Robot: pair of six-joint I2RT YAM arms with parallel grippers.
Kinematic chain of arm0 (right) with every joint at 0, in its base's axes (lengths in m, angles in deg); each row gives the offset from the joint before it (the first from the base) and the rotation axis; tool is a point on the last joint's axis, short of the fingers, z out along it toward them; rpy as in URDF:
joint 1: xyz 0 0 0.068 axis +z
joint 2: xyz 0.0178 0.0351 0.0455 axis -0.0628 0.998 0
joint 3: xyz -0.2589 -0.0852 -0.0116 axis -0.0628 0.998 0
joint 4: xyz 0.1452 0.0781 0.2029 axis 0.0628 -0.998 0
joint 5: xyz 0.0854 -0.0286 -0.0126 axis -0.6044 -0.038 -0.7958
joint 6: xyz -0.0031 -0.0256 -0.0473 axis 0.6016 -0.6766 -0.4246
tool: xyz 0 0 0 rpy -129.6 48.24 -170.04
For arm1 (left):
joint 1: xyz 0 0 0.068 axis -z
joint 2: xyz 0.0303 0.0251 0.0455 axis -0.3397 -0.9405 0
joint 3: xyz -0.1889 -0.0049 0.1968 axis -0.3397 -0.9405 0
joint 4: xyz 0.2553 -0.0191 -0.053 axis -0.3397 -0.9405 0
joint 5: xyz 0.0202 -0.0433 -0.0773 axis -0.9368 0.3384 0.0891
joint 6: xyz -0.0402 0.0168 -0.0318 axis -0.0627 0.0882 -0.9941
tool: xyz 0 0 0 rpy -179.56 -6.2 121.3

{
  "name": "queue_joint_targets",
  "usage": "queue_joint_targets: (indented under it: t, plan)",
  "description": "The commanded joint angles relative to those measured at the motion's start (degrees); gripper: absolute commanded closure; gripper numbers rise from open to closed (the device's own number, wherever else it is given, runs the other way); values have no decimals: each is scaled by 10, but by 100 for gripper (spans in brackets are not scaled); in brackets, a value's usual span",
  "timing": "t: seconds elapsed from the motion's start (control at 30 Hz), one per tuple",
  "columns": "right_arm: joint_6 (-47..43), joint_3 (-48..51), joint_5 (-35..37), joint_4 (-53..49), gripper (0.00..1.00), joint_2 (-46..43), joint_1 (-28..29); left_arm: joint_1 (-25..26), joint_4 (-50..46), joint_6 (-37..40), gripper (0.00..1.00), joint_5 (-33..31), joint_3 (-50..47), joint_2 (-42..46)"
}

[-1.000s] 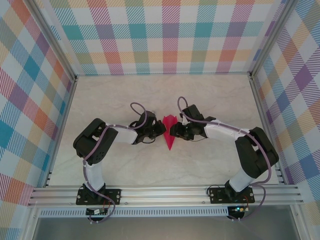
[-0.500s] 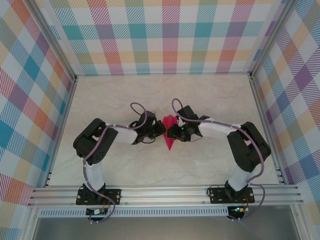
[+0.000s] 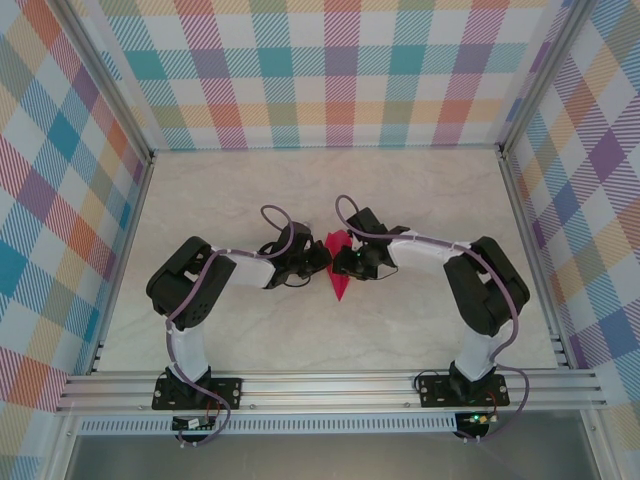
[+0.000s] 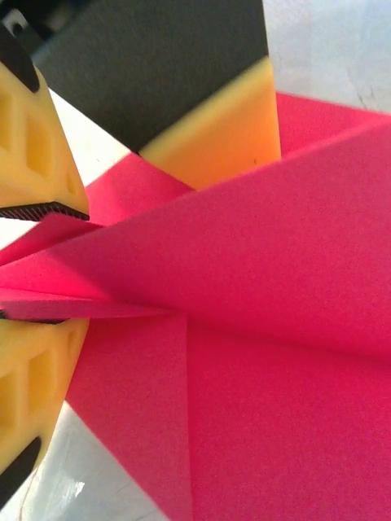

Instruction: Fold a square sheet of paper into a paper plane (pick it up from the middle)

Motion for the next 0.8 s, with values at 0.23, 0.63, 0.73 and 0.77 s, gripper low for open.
queue_joint_targets:
  t: [0.23, 0.63, 0.73, 0.77]
  plan:
    - [-13, -65, 106, -109, 87, 28, 31, -6, -76, 5, 82, -70, -11, 64]
    - [-24, -130, 199, -203, 93, 59, 58, -7, -276, 6, 60, -249, -10, 166]
    - [-23, -146, 208, -215, 92, 81, 62, -7, -291, 7, 59, -260, -13, 176]
    - [-23, -152, 210, -217, 91, 88, 64, -7, -294, 8, 59, -263, -13, 179]
